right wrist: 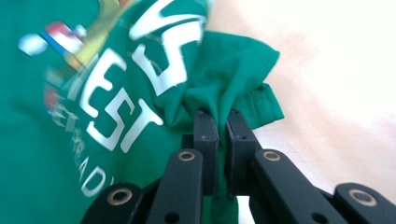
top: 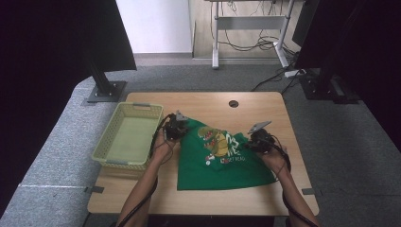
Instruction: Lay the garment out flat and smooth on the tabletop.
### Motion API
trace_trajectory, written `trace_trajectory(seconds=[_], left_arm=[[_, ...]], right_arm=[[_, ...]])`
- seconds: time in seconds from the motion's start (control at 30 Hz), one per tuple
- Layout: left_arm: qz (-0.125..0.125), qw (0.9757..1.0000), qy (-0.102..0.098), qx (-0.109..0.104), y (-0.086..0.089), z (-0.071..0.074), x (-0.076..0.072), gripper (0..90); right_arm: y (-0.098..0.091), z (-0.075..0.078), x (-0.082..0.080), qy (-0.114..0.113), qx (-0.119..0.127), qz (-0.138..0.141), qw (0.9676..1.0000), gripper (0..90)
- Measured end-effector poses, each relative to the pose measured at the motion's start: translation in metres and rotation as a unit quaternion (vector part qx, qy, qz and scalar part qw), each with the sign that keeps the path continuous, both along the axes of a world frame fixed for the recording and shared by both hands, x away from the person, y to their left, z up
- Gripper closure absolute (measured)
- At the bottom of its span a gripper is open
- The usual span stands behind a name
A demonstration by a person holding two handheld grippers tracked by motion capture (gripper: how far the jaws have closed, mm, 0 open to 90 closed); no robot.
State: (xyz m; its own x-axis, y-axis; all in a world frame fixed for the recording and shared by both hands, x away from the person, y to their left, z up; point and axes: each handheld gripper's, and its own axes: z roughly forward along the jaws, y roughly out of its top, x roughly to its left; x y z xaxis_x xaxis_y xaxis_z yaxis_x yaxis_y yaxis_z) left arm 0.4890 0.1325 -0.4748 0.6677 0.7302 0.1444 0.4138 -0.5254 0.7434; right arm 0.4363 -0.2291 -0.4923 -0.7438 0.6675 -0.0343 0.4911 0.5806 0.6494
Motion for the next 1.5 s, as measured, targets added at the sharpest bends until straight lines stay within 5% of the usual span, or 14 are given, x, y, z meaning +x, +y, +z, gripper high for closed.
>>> trace_trajectory(seconds=[0.13, 0.2, 0.37, 0.4, 0.43, 0.53, 0.77, 0.8, 0.97, 1.0, 1.17, 1.27, 1.4, 1.5], left_arm=[[-0.002, 0.9993, -0.029, -0.021, 0.006, 0.029, -0.008, 86.8], [-0.021, 0.9989, -0.031, -0.027, 0.014, 0.055, -0.032, 86.3], [-0.021, 0.9989, -0.031, -0.027, 0.014, 0.055, -0.032, 84.8], [-0.054, 0.9933, 0.087, 0.052, 0.020, 0.029, -0.071, 84.8], [-0.050, 0.9932, 0.092, 0.051, 0.021, 0.025, -0.072, 49.7], [-0.042, 0.9944, 0.092, 0.030, 0.020, 0.021, -0.070, 42.7], [-0.061, 0.9923, 0.097, 0.047, -0.017, -0.008, -0.050, 36.8], [-0.064, 0.9904, 0.103, 0.066, -0.027, -0.026, -0.045, 36.6], [-0.060, 0.9877, 0.119, 0.082, -0.033, -0.047, -0.040, 36.3], [-0.051, 0.9882, 0.137, 0.045, -0.027, -0.055, -0.039, 36.3], [-0.049, 0.9876, 0.143, 0.043, -0.022, -0.055, -0.045, 37.0], [-0.081, 0.9797, 0.173, 0.060, -0.018, -0.051, -0.068, 36.2], [-0.088, 0.9808, 0.158, 0.072, -0.018, -0.040, -0.070, 37.0], [-0.063, 0.9891, 0.116, 0.066, -0.020, -0.025, -0.053, 36.1]], right_arm=[[-0.006, 0.013, -0.002, -0.020, 0.010, -0.007, 0.9997, 84.5], [-0.026, 0.064, -0.030, -0.074, 0.049, -0.010, 0.9960, 84.3], [-0.030, 0.070, -0.039, -0.068, 0.053, -0.004, 0.9962, 83.5], [-0.030, 0.070, -0.039, -0.068, 0.053, -0.004, 0.9962, 83.5], [-0.051, 0.055, -0.072, 0.015, 0.010, 0.016, 0.9997, 57.9], [-0.055, 0.052, -0.072, 0.012, 0.009, 0.008, 0.9999, 55.1], [-0.051, 0.040, -0.050, 0.008, 0.038, -0.020, 0.9990, 43.3], [-0.032, 0.005, -0.027, 0.029, 0.013, -0.019, 0.9993, 41.3], [-0.031, -0.022, -0.017, 0.045, -0.010, -0.040, 0.9982, 41.3], [-0.031, -0.022, -0.017, 0.045, -0.010, -0.040, 0.9982, 42.6], [-0.038, -0.041, -0.030, 0.073, 0.000, -0.033, 0.9968, 44.2], [-0.038, -0.039, -0.051, 0.099, 0.002, 0.000, 0.9951, 46.7], [-0.039, -0.036, -0.056, 0.098, -0.004, 0.004, 0.9952, 45.9], [-0.045, -0.023, -0.049, 0.070, 0.018, -0.020, 0.9972, 41.5]])
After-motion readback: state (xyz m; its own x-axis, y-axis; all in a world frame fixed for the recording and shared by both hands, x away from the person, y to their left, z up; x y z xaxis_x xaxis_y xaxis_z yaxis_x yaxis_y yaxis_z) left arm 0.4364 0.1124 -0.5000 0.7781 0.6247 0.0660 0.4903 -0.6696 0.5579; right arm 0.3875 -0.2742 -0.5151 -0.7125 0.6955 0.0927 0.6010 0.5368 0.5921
